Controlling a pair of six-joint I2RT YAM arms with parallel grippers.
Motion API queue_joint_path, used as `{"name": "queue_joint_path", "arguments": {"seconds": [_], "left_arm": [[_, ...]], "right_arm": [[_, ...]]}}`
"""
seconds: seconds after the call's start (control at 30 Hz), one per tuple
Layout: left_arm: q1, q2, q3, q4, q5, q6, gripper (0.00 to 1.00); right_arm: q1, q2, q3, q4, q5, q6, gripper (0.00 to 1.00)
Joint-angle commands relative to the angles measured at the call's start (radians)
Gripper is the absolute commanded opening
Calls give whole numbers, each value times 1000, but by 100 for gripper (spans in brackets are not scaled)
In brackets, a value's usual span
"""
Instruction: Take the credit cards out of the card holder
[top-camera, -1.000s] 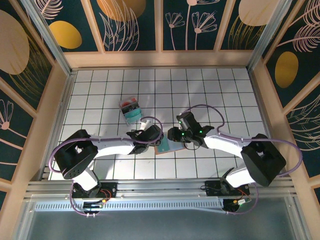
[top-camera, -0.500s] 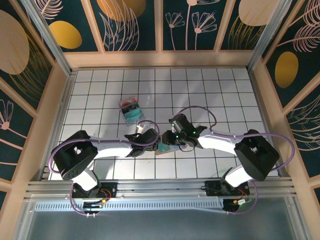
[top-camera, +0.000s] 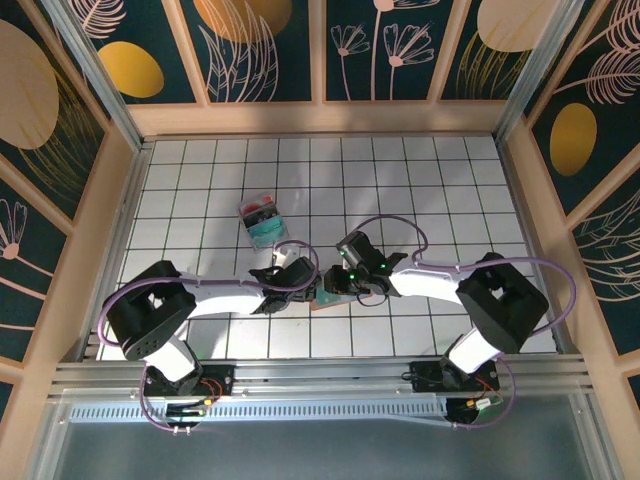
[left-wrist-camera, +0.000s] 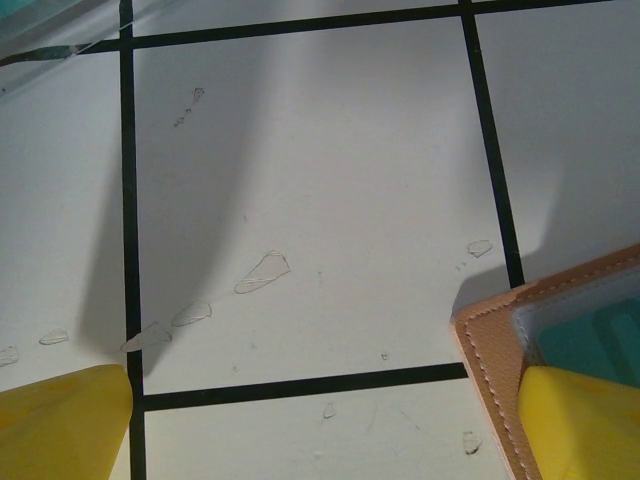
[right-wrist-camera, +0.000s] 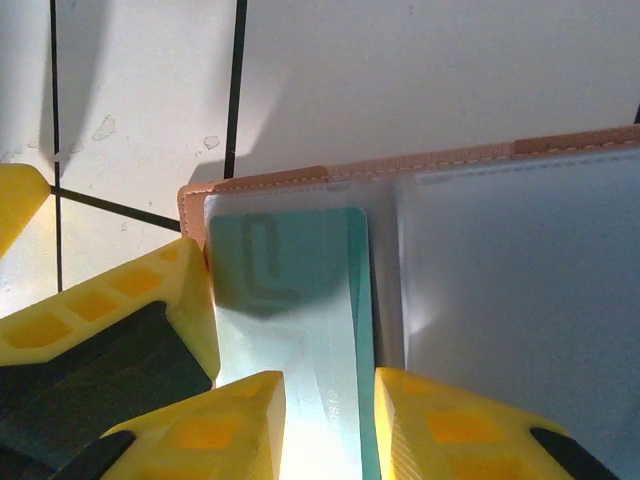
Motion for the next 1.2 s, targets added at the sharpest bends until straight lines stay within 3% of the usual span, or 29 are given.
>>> {"name": "queue_joint_path", "arguments": {"seconds": [0.0,0.27,0.5,0.87,1.17], "left_arm": [[5,28,-6,-15,16,-1,99],[5,28,-8,-17,16,1,99],[5,40,-5,-22,25,0,99],[5,55,10,-32,27,11,99],[5,59,12,-38,26,10,99]], "right_arm": [[3,18,-1,4,1,16,30],[-13,19,-36,27,-13,30,31],[-57,0,-123,251,-217,61,30],[-147,-73,-230,518,-422,131,20],[-174,-64,-275,595,-446,161,6]]}}
